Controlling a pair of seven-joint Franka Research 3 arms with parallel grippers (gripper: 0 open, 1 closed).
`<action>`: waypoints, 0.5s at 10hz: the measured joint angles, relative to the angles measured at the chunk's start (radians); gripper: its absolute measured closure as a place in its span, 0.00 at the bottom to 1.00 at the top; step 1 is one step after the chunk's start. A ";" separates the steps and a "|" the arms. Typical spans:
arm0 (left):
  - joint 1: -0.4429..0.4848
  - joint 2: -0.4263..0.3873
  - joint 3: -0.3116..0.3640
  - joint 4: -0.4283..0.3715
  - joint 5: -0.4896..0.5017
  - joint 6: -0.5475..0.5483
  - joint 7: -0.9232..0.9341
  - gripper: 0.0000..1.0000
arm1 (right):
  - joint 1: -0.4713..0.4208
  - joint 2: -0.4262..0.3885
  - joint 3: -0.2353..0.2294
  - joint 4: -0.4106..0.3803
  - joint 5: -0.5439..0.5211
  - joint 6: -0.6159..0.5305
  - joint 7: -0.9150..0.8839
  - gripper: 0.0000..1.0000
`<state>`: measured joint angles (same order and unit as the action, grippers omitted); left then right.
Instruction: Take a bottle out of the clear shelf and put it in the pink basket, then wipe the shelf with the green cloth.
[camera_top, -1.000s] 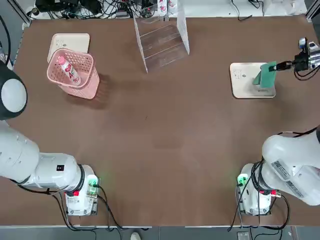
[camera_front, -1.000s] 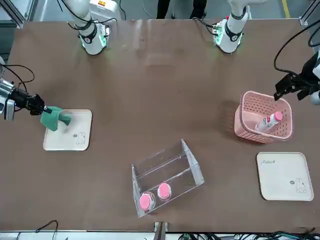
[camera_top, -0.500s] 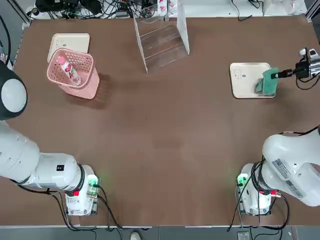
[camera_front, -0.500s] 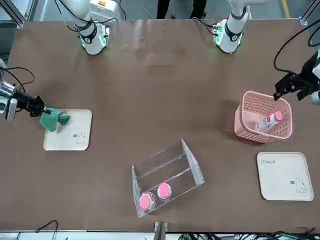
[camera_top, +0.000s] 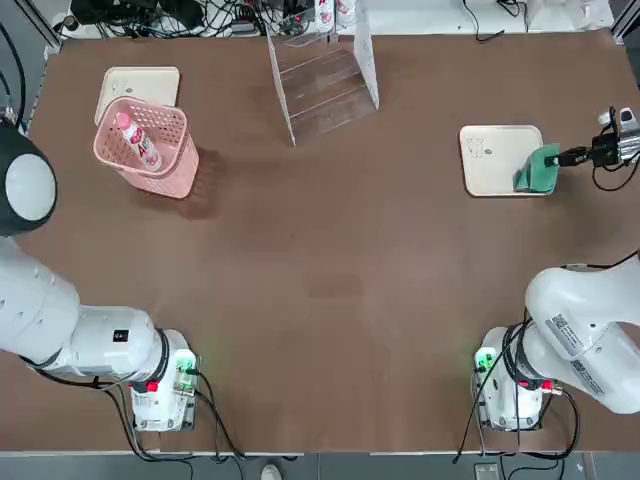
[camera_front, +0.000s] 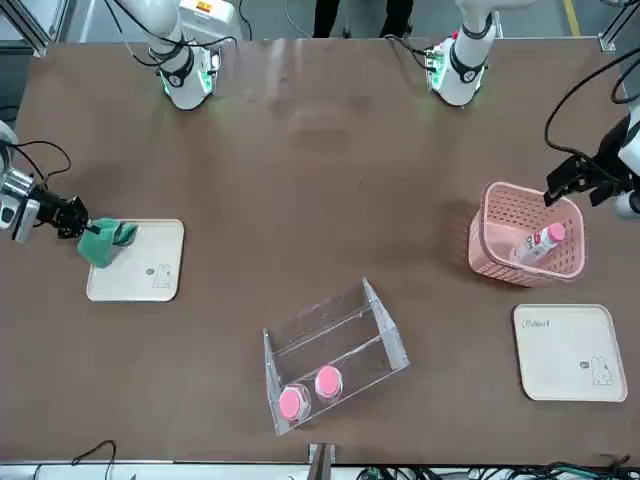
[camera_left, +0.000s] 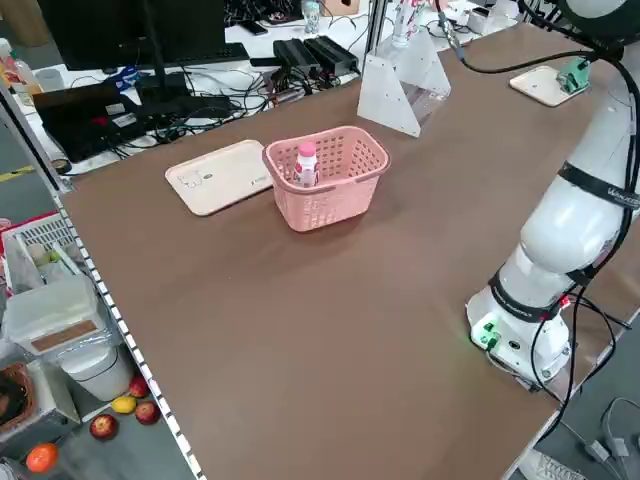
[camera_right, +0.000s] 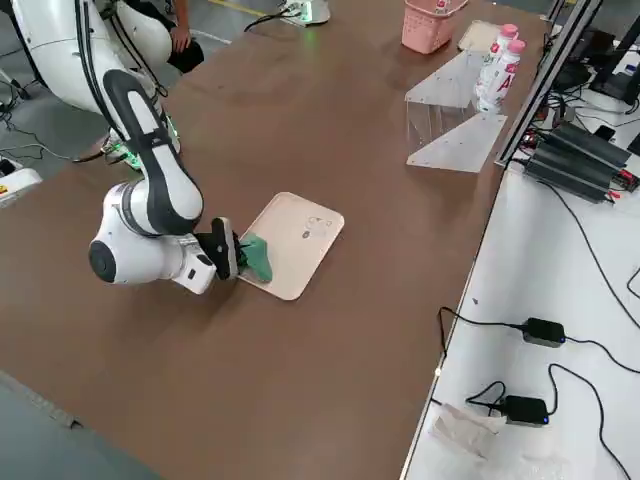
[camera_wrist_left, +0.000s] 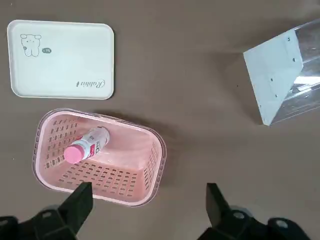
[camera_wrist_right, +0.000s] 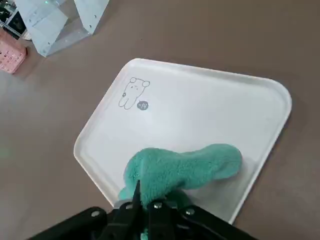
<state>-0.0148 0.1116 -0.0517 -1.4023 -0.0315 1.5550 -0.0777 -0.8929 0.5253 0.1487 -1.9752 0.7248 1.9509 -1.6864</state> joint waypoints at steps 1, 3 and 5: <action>0.002 0.000 0.001 0.001 0.000 0.000 0.000 0.00 | -0.002 0.007 0.000 0.004 -0.002 0.009 -0.005 0.94; 0.011 0.000 0.004 0.000 0.000 0.000 0.002 0.00 | -0.002 0.013 0.000 0.004 -0.005 0.036 -0.011 0.66; 0.011 0.000 0.004 0.000 0.000 0.000 0.002 0.00 | -0.002 0.013 0.000 0.004 -0.005 0.038 -0.012 0.56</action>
<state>-0.0037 0.1120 -0.0480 -1.4019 -0.0315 1.5551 -0.0758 -0.8950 0.5381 0.1490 -1.9709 0.7193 1.9888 -1.6985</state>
